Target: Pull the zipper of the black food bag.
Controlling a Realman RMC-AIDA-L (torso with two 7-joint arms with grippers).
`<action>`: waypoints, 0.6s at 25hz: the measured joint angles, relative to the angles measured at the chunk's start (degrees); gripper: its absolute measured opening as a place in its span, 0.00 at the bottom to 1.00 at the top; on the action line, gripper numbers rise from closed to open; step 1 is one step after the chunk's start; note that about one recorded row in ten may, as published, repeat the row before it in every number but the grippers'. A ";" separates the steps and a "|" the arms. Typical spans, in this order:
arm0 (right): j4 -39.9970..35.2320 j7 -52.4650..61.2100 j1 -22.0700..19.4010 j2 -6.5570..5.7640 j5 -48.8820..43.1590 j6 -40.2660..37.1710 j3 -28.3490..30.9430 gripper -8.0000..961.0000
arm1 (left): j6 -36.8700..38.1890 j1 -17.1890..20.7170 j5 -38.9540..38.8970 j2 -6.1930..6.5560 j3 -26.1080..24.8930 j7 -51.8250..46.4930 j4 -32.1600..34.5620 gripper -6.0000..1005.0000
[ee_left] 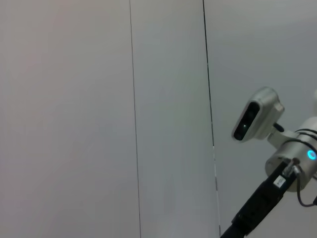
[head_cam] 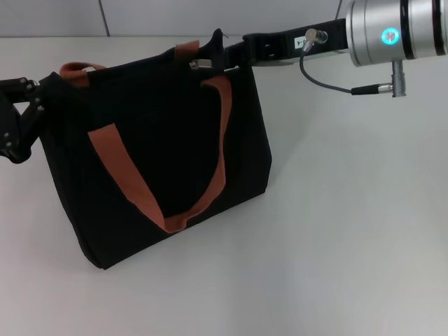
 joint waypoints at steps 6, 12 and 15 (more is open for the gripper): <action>2.63 -19.49 -4.41 0.00 15.99 -3.93 4.80 0.14 | -0.17 0.32 0.00 -0.42 -1.29 -0.07 -0.08 0.13; 9.43 -34.52 -5.34 -0.04 23.46 -10.41 9.17 0.26 | -0.13 0.50 -0.01 -0.35 -1.43 -0.53 -1.16 0.13; 13.74 -42.34 -5.36 -0.09 25.68 -15.90 11.83 0.38 | -0.72 0.50 -0.01 -0.11 -1.51 -0.57 -2.36 0.13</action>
